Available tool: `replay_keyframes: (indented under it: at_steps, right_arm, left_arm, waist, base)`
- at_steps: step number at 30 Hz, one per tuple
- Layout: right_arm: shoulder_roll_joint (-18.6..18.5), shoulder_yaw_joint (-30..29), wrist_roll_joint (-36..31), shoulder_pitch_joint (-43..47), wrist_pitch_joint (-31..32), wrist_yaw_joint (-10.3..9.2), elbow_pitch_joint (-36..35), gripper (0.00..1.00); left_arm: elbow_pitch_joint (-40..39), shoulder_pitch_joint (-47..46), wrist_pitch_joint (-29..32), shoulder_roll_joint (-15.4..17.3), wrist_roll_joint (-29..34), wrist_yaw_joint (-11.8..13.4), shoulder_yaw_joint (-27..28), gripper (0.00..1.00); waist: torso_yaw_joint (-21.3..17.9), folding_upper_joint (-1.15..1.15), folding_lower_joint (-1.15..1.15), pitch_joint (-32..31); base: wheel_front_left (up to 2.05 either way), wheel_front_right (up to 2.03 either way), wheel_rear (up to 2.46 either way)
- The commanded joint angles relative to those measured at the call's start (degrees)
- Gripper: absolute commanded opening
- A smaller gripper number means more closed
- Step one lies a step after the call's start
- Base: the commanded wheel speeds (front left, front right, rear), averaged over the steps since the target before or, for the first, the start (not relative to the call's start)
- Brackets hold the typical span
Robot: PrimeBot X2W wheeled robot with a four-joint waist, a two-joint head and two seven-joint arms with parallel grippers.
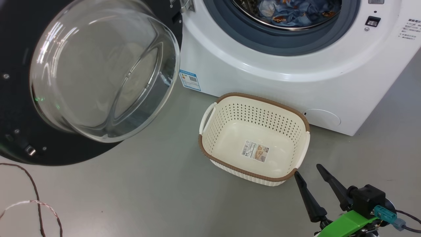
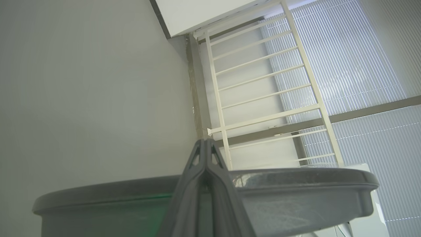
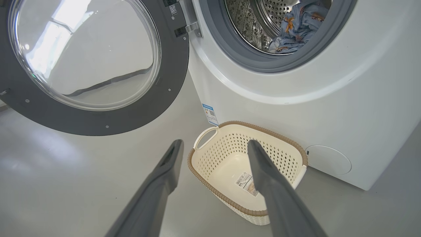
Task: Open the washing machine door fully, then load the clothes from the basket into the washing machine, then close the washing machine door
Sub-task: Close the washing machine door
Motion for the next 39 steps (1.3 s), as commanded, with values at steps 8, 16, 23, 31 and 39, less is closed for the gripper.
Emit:
replay_keyframes:
  at_steps: [8, 16, 23, 31, 39]
  right_arm:
    - [-0.3, 1.0, -0.3, -0.6, 0.1, 0.09, -1.3, 1.0]
    - [0.0, 0.8, 0.0, -0.4, -0.1, 0.09, -1.1, 1.0]
    - [0.3, 0.9, 0.2, -0.4, -0.3, 0.09, -0.8, 1.0]
    - [0.5, 1.2, 0.5, -0.5, -0.7, 0.09, 0.0, 1.0]
    - [0.8, 1.5, 0.7, -0.5, -1.3, 0.09, 0.8, 1.0]
  left_arm:
    - [-2.5, -0.1, 4.0, 3.0, -2.2, -1.0, -0.1, 0.0]
    - [-3.3, 1.7, 10.0, 2.9, -4.3, -1.1, -1.0, 0.0]
    - [-4.4, 3.3, 14.8, 3.1, -5.3, -1.1, -1.8, 0.0]
    - [-6.8, 4.9, 20.2, 3.1, -7.7, -1.0, -1.5, 0.0]
    - [-10.6, 7.3, 26.1, 3.0, -10.1, 0.8, -1.3, 0.0]
  waist:
    - [-0.8, 0.0, 0.0, -0.3]
    - [-0.6, 0.0, 0.0, -0.5]
    - [-0.3, 0.0, 0.0, -1.0]
    - [-0.2, 0.0, 0.0, -1.5]
    - [-0.4, 0.0, 0.0, -2.3]
  base:
    - [0.0, 0.0, 0.0]
    - [0.0, 0.0, 0.0]
    - [0.0, 0.0, 0.0]
    - [0.0, 0.0, 0.0]
    - [0.0, 0.0, 0.0]
